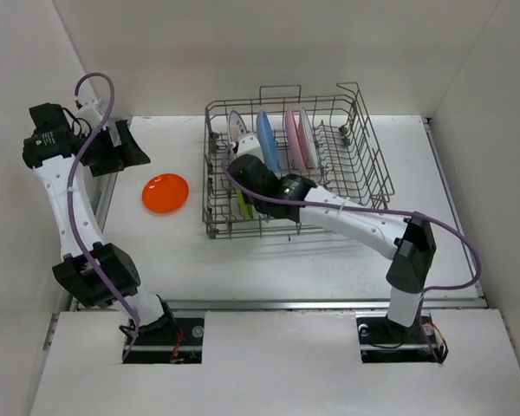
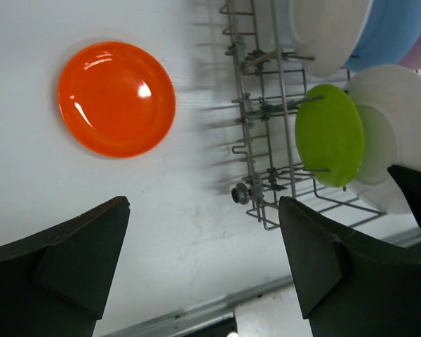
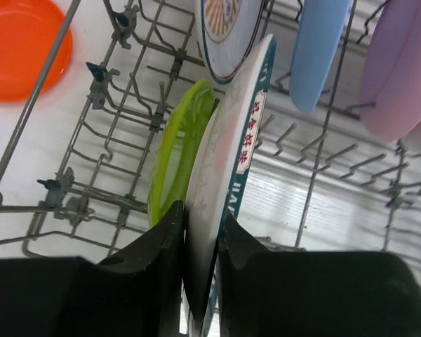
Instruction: Unload the plates from the dish rack
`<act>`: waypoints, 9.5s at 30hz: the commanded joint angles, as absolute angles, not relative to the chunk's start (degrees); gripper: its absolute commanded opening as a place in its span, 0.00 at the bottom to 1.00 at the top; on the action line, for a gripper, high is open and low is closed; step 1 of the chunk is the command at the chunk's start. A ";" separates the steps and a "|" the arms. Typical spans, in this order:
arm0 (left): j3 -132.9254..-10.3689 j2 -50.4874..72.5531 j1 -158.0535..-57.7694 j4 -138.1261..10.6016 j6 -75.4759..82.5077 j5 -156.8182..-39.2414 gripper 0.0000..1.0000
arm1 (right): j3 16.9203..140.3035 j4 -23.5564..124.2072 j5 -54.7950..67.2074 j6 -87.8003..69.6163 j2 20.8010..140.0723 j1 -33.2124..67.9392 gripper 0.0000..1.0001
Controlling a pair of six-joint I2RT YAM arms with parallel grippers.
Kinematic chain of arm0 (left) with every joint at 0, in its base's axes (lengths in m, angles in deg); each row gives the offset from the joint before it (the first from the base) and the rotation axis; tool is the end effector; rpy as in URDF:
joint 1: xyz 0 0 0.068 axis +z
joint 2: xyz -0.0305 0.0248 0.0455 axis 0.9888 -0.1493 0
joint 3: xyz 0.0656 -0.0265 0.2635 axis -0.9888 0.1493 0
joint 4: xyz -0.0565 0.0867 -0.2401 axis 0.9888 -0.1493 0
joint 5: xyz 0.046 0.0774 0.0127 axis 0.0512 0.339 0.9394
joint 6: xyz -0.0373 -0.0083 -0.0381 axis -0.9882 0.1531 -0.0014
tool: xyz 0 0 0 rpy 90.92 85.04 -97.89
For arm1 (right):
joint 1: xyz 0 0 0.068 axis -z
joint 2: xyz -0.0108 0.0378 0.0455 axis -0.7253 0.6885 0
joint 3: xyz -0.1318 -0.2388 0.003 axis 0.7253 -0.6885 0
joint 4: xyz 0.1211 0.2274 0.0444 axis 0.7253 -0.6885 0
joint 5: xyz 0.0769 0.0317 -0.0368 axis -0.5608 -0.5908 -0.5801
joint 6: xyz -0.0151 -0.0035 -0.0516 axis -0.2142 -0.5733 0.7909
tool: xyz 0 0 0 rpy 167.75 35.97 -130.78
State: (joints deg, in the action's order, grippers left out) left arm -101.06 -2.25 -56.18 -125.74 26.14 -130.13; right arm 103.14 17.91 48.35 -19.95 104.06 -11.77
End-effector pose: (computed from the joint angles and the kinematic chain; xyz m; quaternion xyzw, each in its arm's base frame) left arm 0.2888 0.1105 0.4166 0.0177 0.8822 -0.1979 0.4270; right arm 0.2371 0.3448 0.3462 -0.1742 0.8490 0.0499 0.4964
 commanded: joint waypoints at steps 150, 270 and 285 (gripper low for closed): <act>-110.31 -19.73 -67.54 -156.92 47.53 -150.51 0.00 | 98.25 58.22 82.76 26.29 103.15 -34.98 0.90; -108.37 -12.09 -64.89 -156.83 47.53 -126.94 0.58 | 100.18 36.07 35.11 -23.13 92.87 -6.50 0.00; -122.70 -10.23 -78.67 -148.22 38.13 -128.01 0.83 | 97.36 54.79 78.97 29.28 110.44 -29.35 0.00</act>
